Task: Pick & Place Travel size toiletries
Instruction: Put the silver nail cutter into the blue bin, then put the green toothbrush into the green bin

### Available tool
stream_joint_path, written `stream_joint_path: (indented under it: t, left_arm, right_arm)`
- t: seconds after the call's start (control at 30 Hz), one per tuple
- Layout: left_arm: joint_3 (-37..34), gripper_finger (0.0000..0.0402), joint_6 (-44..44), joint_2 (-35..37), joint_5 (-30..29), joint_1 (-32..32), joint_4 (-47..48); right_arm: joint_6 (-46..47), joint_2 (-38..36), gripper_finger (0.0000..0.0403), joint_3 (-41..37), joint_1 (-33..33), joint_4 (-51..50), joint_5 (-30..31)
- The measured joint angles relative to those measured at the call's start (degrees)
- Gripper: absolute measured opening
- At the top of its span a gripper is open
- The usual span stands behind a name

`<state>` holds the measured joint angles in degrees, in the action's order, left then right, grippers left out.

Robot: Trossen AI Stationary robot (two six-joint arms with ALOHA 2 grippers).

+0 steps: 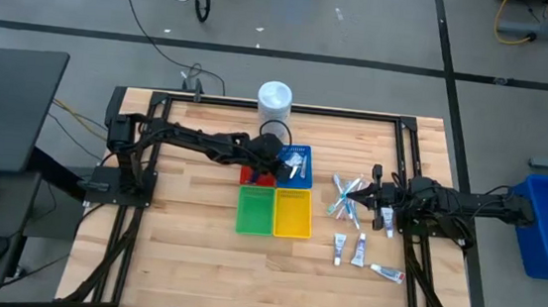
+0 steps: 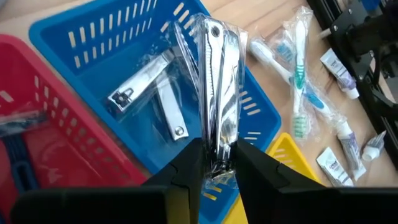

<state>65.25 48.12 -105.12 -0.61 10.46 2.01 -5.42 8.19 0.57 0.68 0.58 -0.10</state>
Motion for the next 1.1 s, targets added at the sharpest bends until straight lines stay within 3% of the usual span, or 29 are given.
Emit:
stream_joint_path:
  t: [0.37, 0.63, 0.83, 1.1]
  left_arm:
    - [0.0, 0.0148, 2.22, 0.0, -0.01, -0.42, 0.01]
    - [0.07, 0.0186, -1.94, 0.46, 1.85, -0.44, 0.04]
    - [1.44, 0.0174, -4.25, 0.48, 6.74, -1.2, 0.66]
    - [1.47, 0.0131, -8.6, 1.49, 6.2, -4.39, 1.16]
  right_arm:
    - [-0.01, 0.0, 0.0014, 0.0, 0.01, -0.02, 0.0]
    - [0.0, 0.0, 0.0014, 0.01, 0.01, -0.02, 0.0]
    - [0.0, 0.0, 0.0014, 0.0, 0.01, -0.02, 0.0]
    - [0.0, 0.0, 0.0014, -0.02, -0.02, -0.02, 0.0]
